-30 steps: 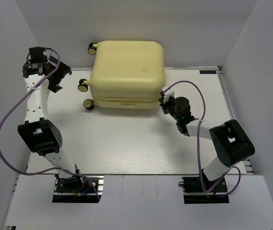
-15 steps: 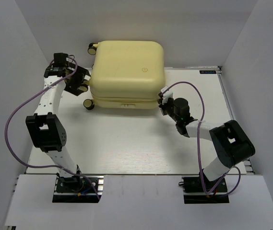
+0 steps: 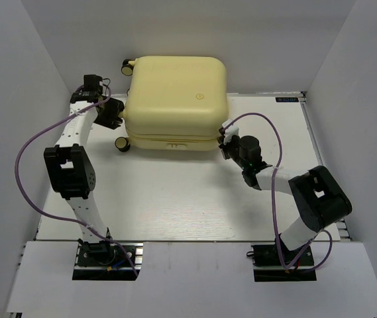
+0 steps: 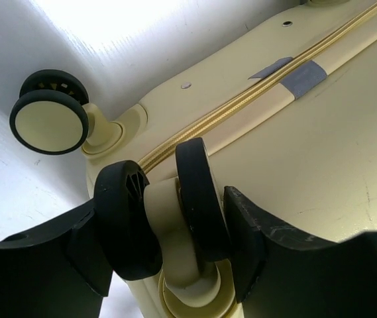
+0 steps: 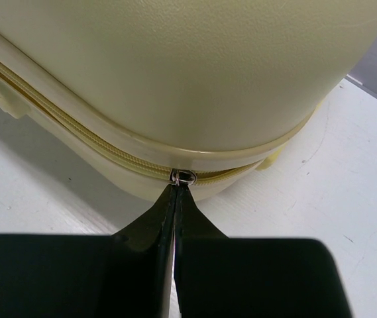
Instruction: Pack the luggage
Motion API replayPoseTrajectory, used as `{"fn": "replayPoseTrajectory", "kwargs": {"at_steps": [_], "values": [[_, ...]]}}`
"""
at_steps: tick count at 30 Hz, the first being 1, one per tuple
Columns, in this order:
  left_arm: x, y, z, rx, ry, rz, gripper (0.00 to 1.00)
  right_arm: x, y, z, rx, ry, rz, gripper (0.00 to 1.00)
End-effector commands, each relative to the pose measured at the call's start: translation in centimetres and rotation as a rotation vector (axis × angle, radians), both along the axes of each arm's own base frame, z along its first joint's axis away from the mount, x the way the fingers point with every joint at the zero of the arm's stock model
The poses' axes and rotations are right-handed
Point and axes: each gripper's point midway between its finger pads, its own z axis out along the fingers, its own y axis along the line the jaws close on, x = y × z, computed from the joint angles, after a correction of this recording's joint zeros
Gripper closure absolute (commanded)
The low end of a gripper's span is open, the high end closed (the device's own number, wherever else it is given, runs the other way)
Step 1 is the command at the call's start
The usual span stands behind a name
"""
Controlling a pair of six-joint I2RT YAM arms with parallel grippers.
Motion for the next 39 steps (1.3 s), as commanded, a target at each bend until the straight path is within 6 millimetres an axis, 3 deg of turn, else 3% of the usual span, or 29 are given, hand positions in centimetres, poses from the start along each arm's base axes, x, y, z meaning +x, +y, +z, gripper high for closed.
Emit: {"fn": "replayPoseTrajectory", "kwargs": {"at_steps": [1,3,5,8,11,12,13,16,18,23,27,31,32,35,36,37,38,39], "values": [[1.4,-1.7,-1.6,-0.037,-0.006,-0.017,0.97,0.8,1.7,2.6,0.075,-0.066,0.019,1.00],[1.7,-3.9,-1.6,-0.025,-0.032,-0.076,1.00,1.2,1.2,2.7,0.072,-0.070,-0.024,1.00],[2.6,-4.0,-1.3,0.043,-0.093,-0.153,1.00,1.8,0.7,3.2,0.085,-0.088,-0.056,1.00],[1.6,-2.8,-1.4,0.133,-0.070,-0.207,1.00,3.8,-2.3,3.3,0.075,-0.110,-0.259,1.00],[-0.2,0.4,-1.7,0.216,-0.036,-0.163,1.00,5.8,-4.6,3.1,0.042,-0.110,-0.403,1.00],[-1.1,0.4,-3.1,0.222,-0.010,-0.184,1.00,6.3,-5.4,3.0,0.036,-0.103,-0.431,1.00],[-1.0,2.5,-3.1,0.224,-0.028,-0.146,1.00,6.5,-6.0,3.0,0.040,-0.100,-0.458,1.00],[-1.3,4.0,-3.3,0.204,0.006,-0.124,1.00,7.0,-7.9,2.1,0.044,-0.056,-0.532,1.00],[-1.3,4.2,-4.3,0.209,0.038,-0.144,1.00,7.3,-9.2,1.2,0.035,-0.031,-0.566,1.00],[0.3,3.9,-4.4,0.196,0.014,-0.164,1.00,8.4,-10.9,0.1,0.022,-0.004,-0.628,1.00],[0.9,4.1,-3.9,0.212,0.002,-0.179,1.00,10.8,-12.8,0.7,0.033,-0.022,-0.669,1.00],[1.5,4.4,-3.5,0.229,-0.014,-0.196,1.00,13.1,-11.1,1.3,0.084,-0.073,-0.507,1.00],[1.9,4.8,-3.4,0.239,-0.022,-0.208,1.00,13.7,-9.8,1.1,0.089,-0.080,-0.429,1.00],[2.5,5.5,-3.1,0.254,-0.020,-0.219,1.00,16.0,-8.4,3.0,0.078,-0.171,-0.296,1.00],[2.7,5.9,-3.2,0.257,-0.011,-0.220,1.00,16.4,-7.3,1.5,0.075,-0.148,-0.228,1.00],[2.5,6.0,-3.9,0.259,0.011,-0.229,1.00,17.8,-7.5,3.3,0.096,-0.190,-0.227,1.00],[2.5,6.0,-4.0,0.260,0.019,-0.232,1.00,18.3,-7.4,3.8,0.113,-0.212,-0.219,1.00],[2.7,6.3,-3.7,0.264,0.012,-0.231,1.00,18.8,-7.6,3.0,0.116,-0.207,-0.210,1.00]]}}
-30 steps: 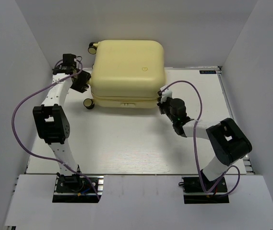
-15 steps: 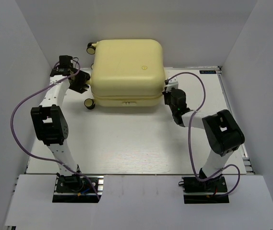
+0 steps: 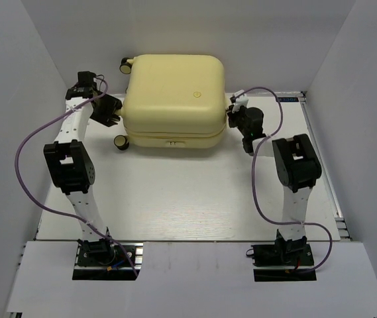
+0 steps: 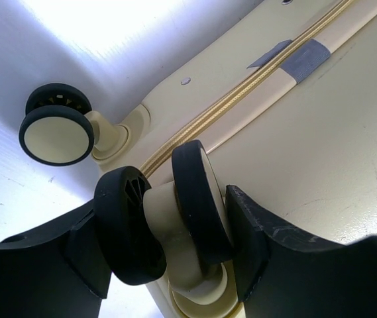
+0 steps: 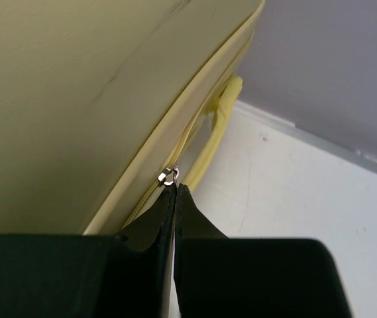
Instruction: Pack the luggage
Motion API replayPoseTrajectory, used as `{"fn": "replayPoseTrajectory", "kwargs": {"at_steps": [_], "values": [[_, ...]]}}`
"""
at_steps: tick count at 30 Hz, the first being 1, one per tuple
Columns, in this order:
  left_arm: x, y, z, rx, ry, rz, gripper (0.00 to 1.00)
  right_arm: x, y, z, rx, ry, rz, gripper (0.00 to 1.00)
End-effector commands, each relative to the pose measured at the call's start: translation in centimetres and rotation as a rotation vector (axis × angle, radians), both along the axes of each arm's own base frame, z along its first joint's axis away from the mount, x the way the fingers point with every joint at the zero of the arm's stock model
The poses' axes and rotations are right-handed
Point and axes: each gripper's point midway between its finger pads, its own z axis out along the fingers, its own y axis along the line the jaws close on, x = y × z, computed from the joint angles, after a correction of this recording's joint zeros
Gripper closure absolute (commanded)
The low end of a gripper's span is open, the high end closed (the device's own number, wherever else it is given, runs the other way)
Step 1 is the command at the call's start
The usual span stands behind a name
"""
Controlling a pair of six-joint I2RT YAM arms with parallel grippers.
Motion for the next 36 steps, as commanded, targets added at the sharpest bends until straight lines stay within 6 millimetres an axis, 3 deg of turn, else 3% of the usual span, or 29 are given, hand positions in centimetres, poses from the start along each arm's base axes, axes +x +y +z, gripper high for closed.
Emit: {"fn": "replayPoseTrajectory", "kwargs": {"at_steps": [1,2,4,6,7,9,10,11,12,13,14,15,16,17,18,19,20,22,23,25,26,29,30,32,33,35,36], "values": [[1.5,5.0,-3.9,0.227,0.017,-0.108,1.00,4.5,-2.5,4.3,0.026,-0.173,-0.036,1.00],[1.6,5.1,-4.1,0.226,0.020,-0.107,1.00,5.1,-2.8,4.8,0.035,-0.194,-0.046,1.00],[1.8,5.9,-4.4,0.234,0.029,-0.096,1.00,6.8,-3.0,4.0,0.044,-0.195,-0.079,1.00],[2.2,6.8,-4.2,0.252,0.023,-0.087,1.00,8.9,-3.2,5.8,0.065,-0.249,-0.106,1.00],[2.2,7.9,-4.8,0.266,0.032,-0.089,1.00,9.4,-3.1,4.7,0.065,-0.243,-0.110,1.00],[2.7,9.0,-5.2,0.272,0.041,-0.085,1.00,10.5,-2.4,5.1,0.091,-0.261,-0.091,1.00],[3.8,9.7,-3.5,0.288,0.002,-0.081,1.00,10.1,-1.1,4.7,0.099,-0.246,-0.010,1.00],[3.9,10.4,-5.8,0.286,0.049,-0.088,1.00,9.4,-0.1,4.6,0.145,-0.206,0.030,1.00],[4.2,10.5,-5.7,0.299,0.045,-0.106,1.00,8.6,0.8,3.7,0.149,-0.159,0.076,1.00],[5.3,11.2,-4.4,0.315,0.003,-0.095,1.00,6.7,3.3,4.8,0.157,-0.157,0.224,1.00],[5.5,11.6,-5.9,0.319,0.028,-0.094,1.00,4.1,3.9,2.4,0.189,-0.067,0.267,1.00],[6.1,12.1,-5.7,0.340,0.004,-0.116,1.00,2.4,5.4,3.2,0.193,-0.102,0.330,1.00],[6.2,12.9,-5.6,0.365,0.003,-0.102,1.00,0.5,6.3,5.4,0.195,-0.136,0.395,1.00],[6.1,13.9,-5.6,0.380,0.005,-0.095,1.00,-2.8,6.1,3.0,0.209,-0.054,0.402,1.00],[6.4,14.6,-5.3,0.399,-0.009,-0.093,1.00,-4.4,7.0,4.6,0.202,-0.066,0.422,1.00],[6.2,14.8,-5.4,0.392,-0.005,-0.093,1.00,-5.5,6.6,2.5,0.154,-0.016,0.404,1.00],[5.6,15.9,-5.6,0.381,0.000,-0.082,1.00,-6.1,6.2,3.7,0.137,-0.032,0.375,1.00],[5.5,16.3,-4.9,0.382,-0.025,-0.081,1.00,-6.8,6.3,2.8,0.132,0.013,0.361,1.00],[4.8,16.2,-6.1,0.374,0.002,-0.088,1.00,-6.0,5.3,2.3,0.134,0.017,0.277,1.00],[4.5,16.4,-5.6,0.386,0.001,-0.093,1.00,-4.7,4.5,2.7,0.175,0.015,0.199,1.00],[4.5,16.5,-5.7,0.389,0.006,-0.093,1.00,-3.3,2.5,2.1,0.167,0.008,0.059,1.00],[4.1,16.9,-5.9,0.404,0.026,-0.083,1.00,-0.4,-0.1,2.1,0.222,-0.010,-0.152,1.00],[3.9,17.1,-6.1,0.401,0.037,-0.073,1.00,0.3,-1.8,0.9,0.201,0.010,-0.260,1.00],[3.4,18.0,-6.5,0.401,0.059,-0.044,1.00,2.0,-4.9,0.6,0.206,0.011,-0.455,1.00],[3.2,18.2,-6.6,0.395,0.064,-0.040,1.00,2.4,-5.4,0.1,0.206,0.010,-0.485,1.00],[3.0,18.5,-6.8,0.386,0.074,-0.022,1.00,3.5,-5.9,1.6,0.199,-0.039,-0.511,1.00],[2.8,18.7,-7.1,0.382,0.079,-0.018,1.00,3.9,-5.9,0.8,0.180,-0.033,-0.500,1.00]]}}
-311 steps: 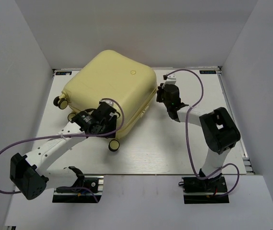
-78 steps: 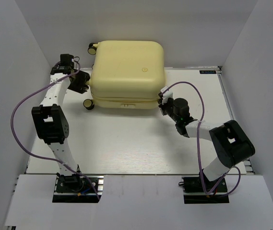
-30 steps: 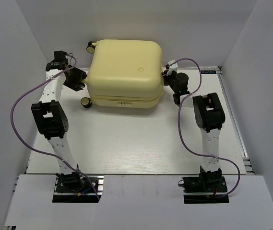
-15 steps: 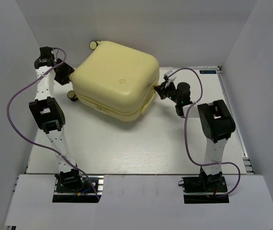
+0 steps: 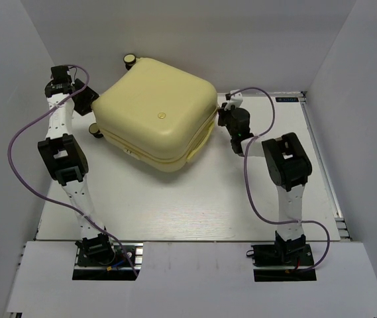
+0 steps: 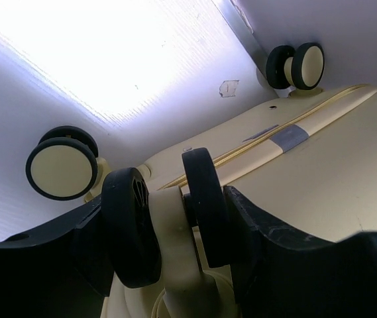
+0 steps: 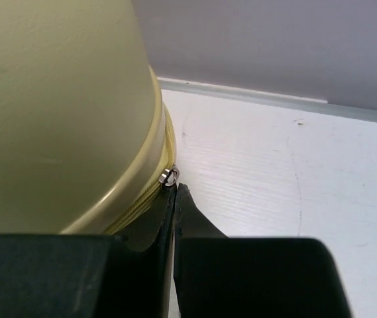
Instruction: Pack the luggage
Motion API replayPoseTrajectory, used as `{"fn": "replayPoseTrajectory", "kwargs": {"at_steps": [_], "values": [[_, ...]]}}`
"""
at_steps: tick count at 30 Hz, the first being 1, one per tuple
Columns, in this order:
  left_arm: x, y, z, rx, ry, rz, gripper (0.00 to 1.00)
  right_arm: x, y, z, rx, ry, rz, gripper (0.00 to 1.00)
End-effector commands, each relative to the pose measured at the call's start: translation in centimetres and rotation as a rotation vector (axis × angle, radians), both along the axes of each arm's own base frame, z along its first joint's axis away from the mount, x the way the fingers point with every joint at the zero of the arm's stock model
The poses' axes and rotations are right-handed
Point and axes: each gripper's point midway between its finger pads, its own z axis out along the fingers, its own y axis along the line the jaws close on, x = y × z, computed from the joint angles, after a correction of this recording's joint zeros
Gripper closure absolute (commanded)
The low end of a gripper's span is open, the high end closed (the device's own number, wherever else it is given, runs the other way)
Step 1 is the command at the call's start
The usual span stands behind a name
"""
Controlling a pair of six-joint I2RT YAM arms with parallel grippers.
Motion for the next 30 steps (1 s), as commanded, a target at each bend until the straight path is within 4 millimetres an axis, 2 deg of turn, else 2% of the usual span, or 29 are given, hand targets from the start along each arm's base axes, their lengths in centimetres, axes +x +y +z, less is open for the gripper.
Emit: {"fn": "replayPoseTrajectory", "kwargs": {"at_steps": [1,2,3,5,6,7,9,10,11,12,13,14,15,16,18,19,20,21,22,24,25,26,27,28,29,30], "values": [[-3.5,7.7,-7.2,0.162,0.215,0.162,1.00,4.4,-8.7,1.5,-0.051,-0.069,-0.381,1.00],[-3.5,7.7,-7.2,0.162,0.215,0.160,1.00,5.0,-9.2,1.8,-0.049,-0.088,-0.387,1.00],[-3.4,7.9,-7.3,0.166,0.213,0.164,1.00,5.4,-8.0,0.3,-0.054,-0.070,-0.319,1.00],[-3.2,8.3,-7.3,0.166,0.207,0.167,1.00,6.7,-5.3,1.0,-0.077,-0.164,-0.127,1.00],[-3.2,8.3,-7.4,0.167,0.207,0.161,1.00,7.0,-4.1,2.1,-0.104,-0.232,-0.055,1.00],[-3.0,8.3,-7.5,0.166,0.202,0.161,1.00,6.5,-1.9,1.1,-0.102,-0.245,0.098,1.00],[-2.6,8.3,-7.4,0.166,0.190,0.147,1.00,6.0,-0.5,2.1,-0.106,-0.292,0.246,1.00],[-2.2,8.3,-7.1,0.169,0.178,0.147,1.00,4.3,1.8,1.9,-0.093,-0.286,0.443,1.00],[-2.0,8.2,-7.6,0.166,0.177,0.132,1.00,4.7,2.7,4.2,-0.086,-0.322,0.520,1.00],[-1.9,8.3,-7.4,0.167,0.171,0.130,1.00,3.8,3.6,1.2,-0.079,-0.164,0.611,1.00],[-1.6,8.4,-7.1,0.171,0.161,0.126,1.00,2.8,4.6,0.7,-0.072,-0.131,0.726,1.00],[-1.5,8.3,-7.4,0.175,0.162,0.119,1.00,2.7,5.8,1.9,-0.103,-0.152,0.846,1.00],[-1.4,8.3,-7.4,0.177,0.159,0.120,1.00,2.2,6.2,0.1,-0.088,-0.088,0.897,1.00],[-1.4,8.5,-7.3,0.188,0.159,0.110,1.00,2.7,6.6,1.2,-0.100,-0.118,0.911,1.00],[-1.1,8.7,-7.2,0.200,0.151,0.101,1.00,3.5,6.7,-0.2,-0.107,-0.114,0.925,1.00],[-1.1,8.5,-7.4,0.201,0.155,0.095,1.00,4.4,6.8,1.1,-0.104,-0.149,0.910,1.00],[-1.1,8.6,-7.3,0.207,0.150,0.090,1.00,5.0,6.8,0.5,-0.092,-0.146,0.900,1.00],[-1.1,8.7,-7.2,0.208,0.147,0.089,1.00,5.8,6.7,1.1,-0.100,-0.195,0.880,1.00],[-0.9,8.5,-7.4,0.208,0.143,0.078,1.00,6.2,6.9,0.1,-0.099,-0.188,0.867,1.00],[-0.6,8.2,-7.5,0.193,0.131,0.069,1.00,6.2,8.1,0.2,-0.160,-0.280,0.902,1.00],[-0.3,8.1,-7.4,0.194,0.120,0.062,1.00,7.7,8.3,1.5,-0.175,-0.370,0.811,1.00],[-0.2,8.0,-7.7,0.190,0.121,0.060,1.00,8.2,8.8,-1.2,-0.164,-0.345,0.781,1.00],[0.1,7.8,-7.8,0.196,0.113,0.051,1.00,8.7,9.8,1.1,-0.165,-0.430,0.752,1.00],[0.4,7.9,-7.6,0.199,0.105,0.051,1.00,11.2,9.0,0.4,-0.158,-0.417,0.561,1.00],[0.6,7.6,-8.2,0.198,0.113,0.043,1.00,12.0,8.9,-0.4,-0.148,-0.423,0.492,1.00],[0.7,7.3,-8.3,0.200,0.114,0.033,1.00,12.0,9.9,1.3,-0.157,-0.500,0.449,1.00]]}}
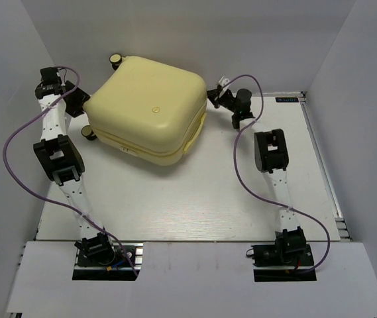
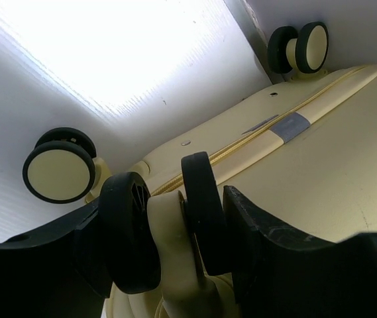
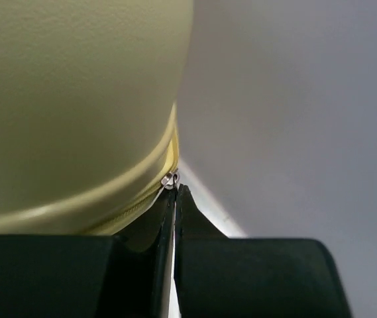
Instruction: Pack the luggage
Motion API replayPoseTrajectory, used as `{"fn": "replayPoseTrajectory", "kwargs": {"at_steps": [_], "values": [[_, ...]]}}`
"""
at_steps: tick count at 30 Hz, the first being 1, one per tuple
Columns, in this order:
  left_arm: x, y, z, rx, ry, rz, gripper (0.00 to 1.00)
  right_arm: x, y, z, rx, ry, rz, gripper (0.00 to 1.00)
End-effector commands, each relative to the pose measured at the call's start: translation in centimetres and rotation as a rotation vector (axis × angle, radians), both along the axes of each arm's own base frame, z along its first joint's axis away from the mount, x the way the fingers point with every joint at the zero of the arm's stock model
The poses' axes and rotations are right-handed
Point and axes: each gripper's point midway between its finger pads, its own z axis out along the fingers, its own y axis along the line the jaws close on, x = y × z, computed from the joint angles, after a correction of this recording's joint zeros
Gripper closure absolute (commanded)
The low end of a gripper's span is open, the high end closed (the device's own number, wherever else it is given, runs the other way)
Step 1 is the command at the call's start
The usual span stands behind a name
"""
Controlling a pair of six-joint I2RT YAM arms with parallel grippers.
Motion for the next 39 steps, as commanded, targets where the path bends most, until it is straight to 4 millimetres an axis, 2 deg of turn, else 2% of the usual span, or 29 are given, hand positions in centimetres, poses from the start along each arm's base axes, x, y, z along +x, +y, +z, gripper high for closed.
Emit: {"fn": "replayPoseTrajectory", "kwargs": {"at_steps": [1,2,4,5,6,7,8,9,10,11,13,15,18,19,20,21,23,24,25,26,29,30,31,32,33,34,35,36,39], "values": [[1.2,4.2,-7.9,0.209,0.101,-0.005,1.00,3.0,1.7,1.1,0.132,-0.145,-0.344,1.00],[1.2,4.3,-8.0,0.209,0.101,-0.001,1.00,4.6,-0.5,2.1,0.219,-0.131,-0.499,1.00],[1.2,4.2,-8.0,0.211,0.099,0.001,1.00,5.5,-1.5,4.0,0.299,-0.146,-0.574,1.00],[1.2,4.3,-8.1,0.215,0.096,-0.003,1.00,4.9,0.2,3.1,0.276,-0.141,-0.474,1.00],[1.2,4.3,-8.2,0.214,0.098,-0.003,1.00,4.9,0.4,4.4,0.294,-0.150,-0.434,1.00],[1.4,4.2,-8.1,0.211,0.088,-0.008,1.00,4.5,1.0,4.2,0.280,-0.141,-0.391,1.00],[1.6,4.1,-7.8,0.216,0.079,-0.010,1.00,2.6,3.6,3.8,0.215,-0.156,-0.213,1.00],[1.6,4.3,-8.2,0.212,0.088,-0.007,1.00,1.7,4.7,5.0,0.174,-0.203,-0.155,1.00],[1.6,4.2,-8.3,0.215,0.087,-0.012,1.00,0.4,6.3,2.5,0.128,-0.151,-0.086,1.00],[1.7,3.8,-8.3,0.199,0.080,-0.028,1.00,-1.7,7.9,3.0,0.099,-0.159,0.042,1.00],[2.0,3.5,-8.4,0.186,0.065,-0.048,1.00,-5.7,9.5,2.1,0.112,-0.067,0.240,1.00],[2.3,2.7,-8.5,0.177,0.051,-0.085,1.00,-9.0,10.2,2.5,0.152,0.015,0.391,1.00],[3.2,1.5,-7.9,0.172,0.010,-0.160,1.00,-14.9,10.1,5.3,0.126,0.014,0.621,1.00],[3.4,0.7,-7.8,0.161,-0.003,-0.193,1.00,-16.1,9.8,4.4,0.133,0.087,0.646,1.00],[3.6,0.1,-7.6,0.180,-0.018,-0.246,1.00,-17.9,9.4,5.4,0.105,-0.001,0.706,1.00],[3.9,-1.7,-7.5,0.180,-0.026,-0.295,1.00,-19.1,9.3,6.7,0.101,-0.018,0.733,1.00],[4.3,-3.6,-7.1,0.203,-0.043,-0.356,1.00,-21.4,9.1,6.2,0.077,0.096,0.785,1.00],[4.3,-4.6,-7.1,0.237,-0.044,-0.413,1.00,-22.7,8.9,8.4,0.048,0.054,0.817,1.00],[4.6,-5.7,-6.8,0.253,-0.053,-0.431,1.00,-23.4,8.6,6.1,0.054,0.095,0.794,1.00],[4.8,-6.0,-6.6,0.279,-0.064,-0.460,1.00,-22.9,8.6,7.3,0.095,0.069,0.742,1.00],[5.1,-7.4,-5.9,0.302,-0.077,-0.486,1.00,-17.9,8.3,7.9,0.230,0.016,0.457,1.00],[5.3,-7.7,-5.7,0.295,-0.087,-0.487,1.00,-15.8,8.3,6.6,0.201,0.004,0.371,1.00],[5.3,-8.0,-5.8,0.296,-0.086,-0.496,1.00,-12.5,8.1,4.3,0.241,0.035,0.194,1.00],[5.2,-8.1,-5.8,0.290,-0.088,-0.501,1.00,-10.5,8.7,7.3,0.249,-0.079,0.157,1.00],[5.2,-8.2,-5.7,0.293,-0.088,-0.506,1.00,-9.4,9.0,6.3,0.242,-0.029,0.130,1.00],[5.1,-8.2,-5.8,0.290,-0.084,-0.510,1.00,-7.2,8.5,3.4,0.271,0.021,0.025,1.00],[5.0,-8.3,-5.9,0.288,-0.083,-0.518,1.00,-6.4,8.8,6.6,0.319,-0.047,0.030,1.00],[4.9,-8.5,-6.0,0.289,-0.077,-0.523,1.00,-6.0,8.9,5.9,0.327,-0.045,0.021,1.00],[4.8,-8.3,-6.1,0.300,-0.069,-0.523,1.00,-6.3,9.8,6.9,0.320,-0.063,0.056,0.98]]}}
